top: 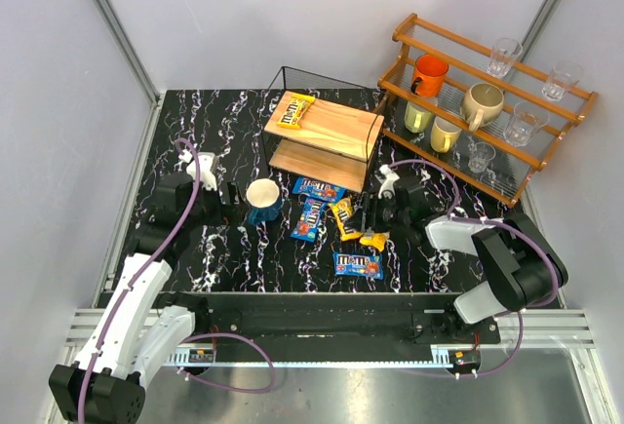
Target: Place and organize the candy bags onto the shelf
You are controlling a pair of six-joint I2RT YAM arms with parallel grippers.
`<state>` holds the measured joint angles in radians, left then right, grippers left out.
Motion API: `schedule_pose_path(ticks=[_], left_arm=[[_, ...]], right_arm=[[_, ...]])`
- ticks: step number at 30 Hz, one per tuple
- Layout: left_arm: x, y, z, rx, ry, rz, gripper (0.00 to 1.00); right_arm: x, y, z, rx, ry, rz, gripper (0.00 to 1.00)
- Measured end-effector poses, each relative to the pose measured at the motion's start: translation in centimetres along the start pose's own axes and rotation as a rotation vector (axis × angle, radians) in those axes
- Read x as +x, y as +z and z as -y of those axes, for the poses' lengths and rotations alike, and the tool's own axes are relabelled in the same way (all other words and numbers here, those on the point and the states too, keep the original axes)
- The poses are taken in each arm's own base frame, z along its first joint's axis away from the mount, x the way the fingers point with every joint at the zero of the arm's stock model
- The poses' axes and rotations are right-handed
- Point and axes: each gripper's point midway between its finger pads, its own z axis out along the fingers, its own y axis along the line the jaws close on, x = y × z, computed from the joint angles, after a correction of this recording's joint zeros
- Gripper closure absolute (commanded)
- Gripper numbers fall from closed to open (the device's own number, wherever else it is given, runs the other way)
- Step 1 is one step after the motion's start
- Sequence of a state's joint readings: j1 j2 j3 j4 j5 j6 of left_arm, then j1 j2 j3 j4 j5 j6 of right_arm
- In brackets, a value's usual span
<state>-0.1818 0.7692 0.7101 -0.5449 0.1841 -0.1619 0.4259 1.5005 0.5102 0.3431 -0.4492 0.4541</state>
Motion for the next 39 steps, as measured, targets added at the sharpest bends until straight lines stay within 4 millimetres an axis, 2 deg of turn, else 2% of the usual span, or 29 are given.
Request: schedule_pose_path(ticks=[6,9,13,16,26,32,39], left_arm=[[0.0,0.0,0.0,0.000,0.000,-0.001,0.01],[0.0,0.0,0.0,0.001,0.000,-0.001,0.01],[0.0,0.0,0.0,0.001,0.000,-0.002,0.01],[0.1,0.1,0.0,0.002,-0.001,-0.006,0.01],[0.1,0.1,0.0,0.003,-0.001,-0.007,0.01],[0.1,0.1,0.0,0.003,-0.001,-0.007,0.01],[0.1,0.1,0.1,0.004,0.001,-0.008,0.01]], right_arm=[[1.7,0.6,-2.1,-0.035,-0.021,-0.045,0.40],[1.5,0.5,-1.8,-0.011,-0.010,-0.024,0.42],[0.9,0.3,-1.0,0.045,0.010,0.021,0.53],[0.6,0.3,-0.5,0.074,0.028,0.041,0.55],[1.0,1.2,0.4,0.099,0.078,0.037,0.57],[0.8,1.4,0.3,0.091,0.085,0.045,0.52],[0.5,1.6,0.0,0.078,0.088,0.058,0.59]])
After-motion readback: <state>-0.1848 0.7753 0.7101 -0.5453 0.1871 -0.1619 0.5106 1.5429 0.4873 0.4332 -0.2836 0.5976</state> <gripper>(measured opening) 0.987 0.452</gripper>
